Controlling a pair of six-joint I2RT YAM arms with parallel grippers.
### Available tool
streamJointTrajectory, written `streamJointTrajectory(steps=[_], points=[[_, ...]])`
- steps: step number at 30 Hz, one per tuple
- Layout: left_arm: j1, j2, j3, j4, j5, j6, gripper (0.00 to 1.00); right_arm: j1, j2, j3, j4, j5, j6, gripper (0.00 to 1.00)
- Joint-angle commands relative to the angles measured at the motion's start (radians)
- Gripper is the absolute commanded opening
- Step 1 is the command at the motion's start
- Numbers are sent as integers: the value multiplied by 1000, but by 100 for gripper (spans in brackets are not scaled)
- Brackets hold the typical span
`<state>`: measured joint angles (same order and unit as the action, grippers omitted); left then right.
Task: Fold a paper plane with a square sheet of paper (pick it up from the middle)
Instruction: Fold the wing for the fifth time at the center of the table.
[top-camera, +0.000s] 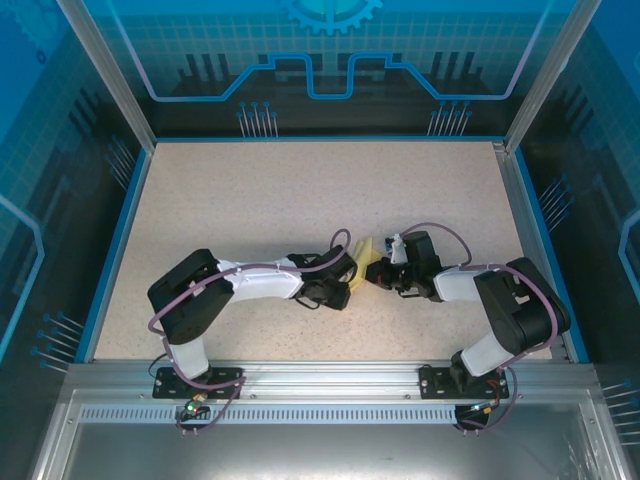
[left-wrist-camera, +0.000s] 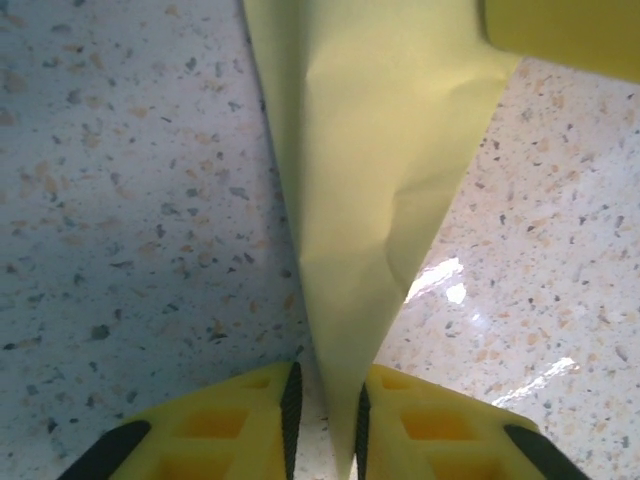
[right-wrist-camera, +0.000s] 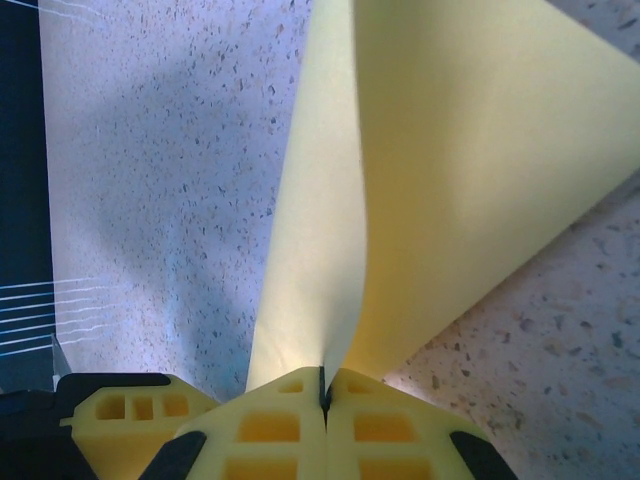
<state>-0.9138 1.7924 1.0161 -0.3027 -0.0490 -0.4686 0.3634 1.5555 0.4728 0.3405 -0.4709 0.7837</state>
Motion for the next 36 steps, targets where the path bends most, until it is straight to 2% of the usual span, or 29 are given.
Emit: streamJointTrajectory(steps=[1,5,9,23,28,32,36], points=[[-8,-28,-24,-34,-39,14,20,-19,11,26,-32,18,-25,0],[-13,-26,-27,-50,-52,27,13,-21,14,32,-41,20,-27,0],[-19,-16,-27,-64,-71,44,9,-22,20,42,-49,22,-35,0],[-58,22,-16,-88,-145,146,8,-21,42,100,-156,52,-99,0],[-67,29,-6,-84,-155,175,14,-21,60,111,-178,63,-114,0],[-68,35,9,-83,-146,190,30,-21,70,121,-196,63,-123,0],[-68,37,27,-82,-126,185,32,-20,64,125,-193,53,-121,0]])
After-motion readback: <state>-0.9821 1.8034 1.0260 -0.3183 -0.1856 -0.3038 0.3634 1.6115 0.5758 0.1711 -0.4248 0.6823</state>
